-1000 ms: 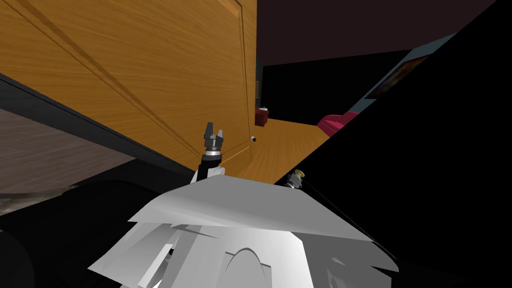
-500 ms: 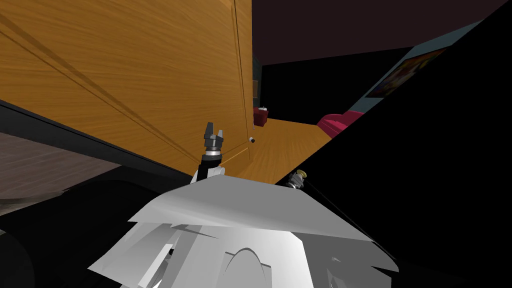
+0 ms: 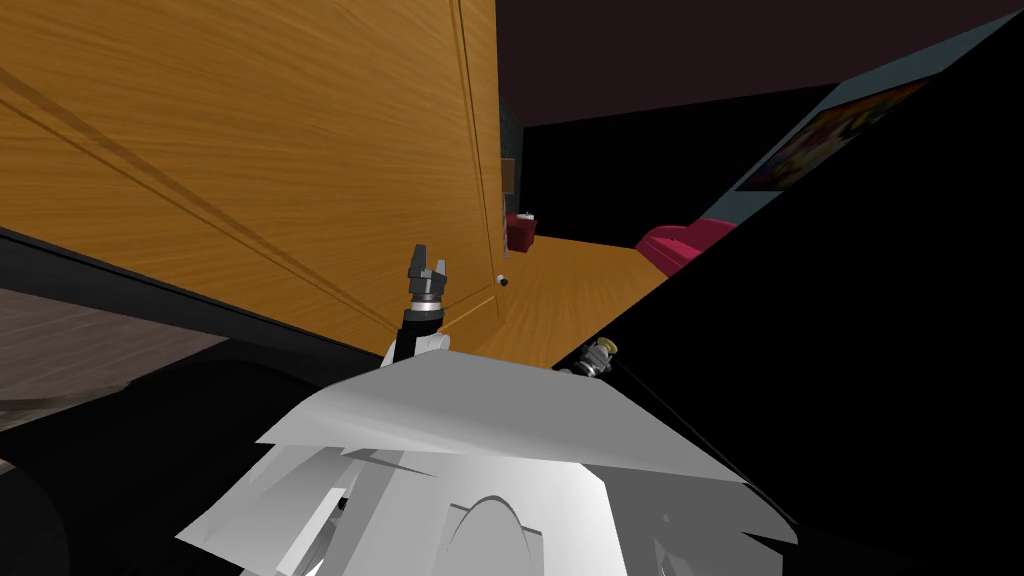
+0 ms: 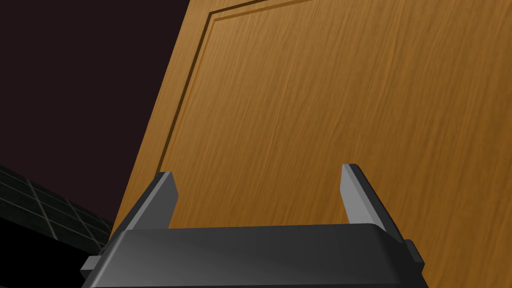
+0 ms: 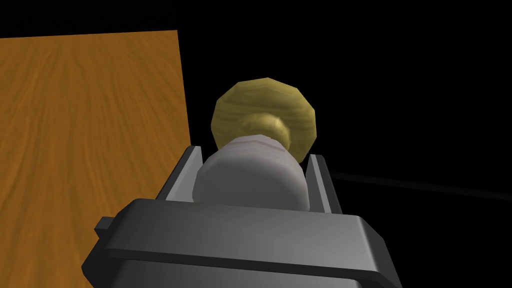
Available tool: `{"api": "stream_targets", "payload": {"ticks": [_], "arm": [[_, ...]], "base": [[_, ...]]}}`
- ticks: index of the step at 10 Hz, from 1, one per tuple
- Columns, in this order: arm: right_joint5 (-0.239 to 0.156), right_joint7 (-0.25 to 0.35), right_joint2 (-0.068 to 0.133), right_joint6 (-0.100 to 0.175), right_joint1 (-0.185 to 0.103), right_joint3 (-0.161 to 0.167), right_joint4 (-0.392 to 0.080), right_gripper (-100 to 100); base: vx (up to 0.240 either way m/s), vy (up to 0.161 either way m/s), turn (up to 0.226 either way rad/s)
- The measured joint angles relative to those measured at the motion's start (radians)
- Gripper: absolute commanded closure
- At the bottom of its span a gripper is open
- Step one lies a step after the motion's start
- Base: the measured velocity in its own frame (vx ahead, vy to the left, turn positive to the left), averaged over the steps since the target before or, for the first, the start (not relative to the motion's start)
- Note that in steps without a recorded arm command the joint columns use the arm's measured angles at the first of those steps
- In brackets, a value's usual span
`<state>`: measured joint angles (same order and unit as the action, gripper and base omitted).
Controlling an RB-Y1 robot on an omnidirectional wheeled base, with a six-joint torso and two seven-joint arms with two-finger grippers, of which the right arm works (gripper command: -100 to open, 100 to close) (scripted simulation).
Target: Push the door open
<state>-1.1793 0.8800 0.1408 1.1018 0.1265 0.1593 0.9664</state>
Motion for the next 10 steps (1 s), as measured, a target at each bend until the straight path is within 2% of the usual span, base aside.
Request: {"api": "stream_targets", "payload": {"ticks": [3, 7, 8, 10], "arm": [[0.049, 0.011, -0.014, -0.021, -0.019, -0.069, -0.015, 100], [0.118, 0.044, -0.038, -0.027, -0.07, -0.151, -0.086, 100], [0.128, 0.036, -0.047, -0.036, -0.068, -0.172, -0.072, 100], [0.162, 0.045, -0.055, -0.048, -0.084, -0.216, -0.09, 100]], "base": [[0.025, -0.021, -0.003], [0.031, -0.018, -0.005], [0.026, -0.03, -0.008], [0.03, -0.022, 0.006]]}}
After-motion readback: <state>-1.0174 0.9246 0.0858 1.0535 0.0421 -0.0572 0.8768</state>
